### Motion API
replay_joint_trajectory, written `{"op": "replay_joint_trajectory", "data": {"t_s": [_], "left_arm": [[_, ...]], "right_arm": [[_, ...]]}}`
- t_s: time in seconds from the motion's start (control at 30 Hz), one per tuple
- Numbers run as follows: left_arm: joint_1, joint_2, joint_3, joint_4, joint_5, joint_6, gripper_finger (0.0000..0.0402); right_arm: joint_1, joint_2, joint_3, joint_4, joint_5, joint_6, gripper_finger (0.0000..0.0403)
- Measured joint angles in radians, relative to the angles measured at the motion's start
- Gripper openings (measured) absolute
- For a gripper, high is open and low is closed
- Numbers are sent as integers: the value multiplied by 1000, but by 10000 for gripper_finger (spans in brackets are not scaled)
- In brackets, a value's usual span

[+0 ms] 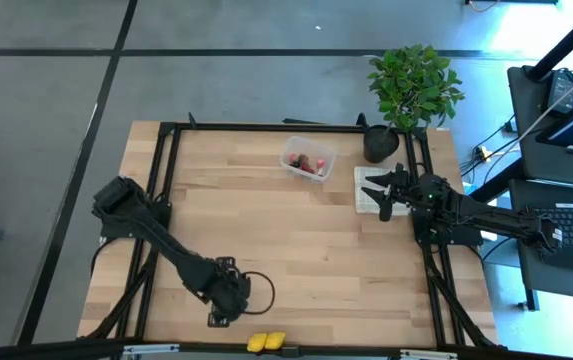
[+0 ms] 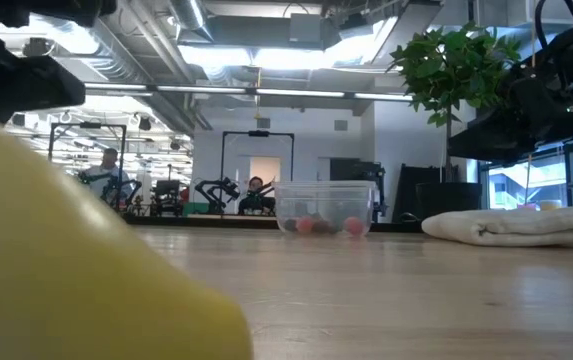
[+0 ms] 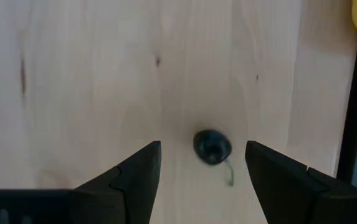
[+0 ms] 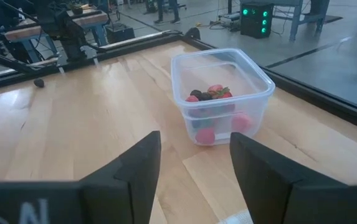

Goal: Pick and placing Produce into tupperware
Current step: Put the black cherry into the transparent container

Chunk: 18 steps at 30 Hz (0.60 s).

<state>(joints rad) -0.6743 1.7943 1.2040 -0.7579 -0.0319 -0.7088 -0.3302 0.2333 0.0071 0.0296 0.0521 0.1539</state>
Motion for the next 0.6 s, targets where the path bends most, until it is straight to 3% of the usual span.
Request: {"op": "replay_joint_trajectory", "data": {"t_s": [0.27, 0.6], "left_arm": [[-22, 108, 105, -87, 1, -48, 224], [-28, 187, 116, -89, 15, -86, 224]], "right_arm": [[0, 0, 0, 0, 0, 0, 195], [0, 0, 0, 0, 0, 2, 195]]}}
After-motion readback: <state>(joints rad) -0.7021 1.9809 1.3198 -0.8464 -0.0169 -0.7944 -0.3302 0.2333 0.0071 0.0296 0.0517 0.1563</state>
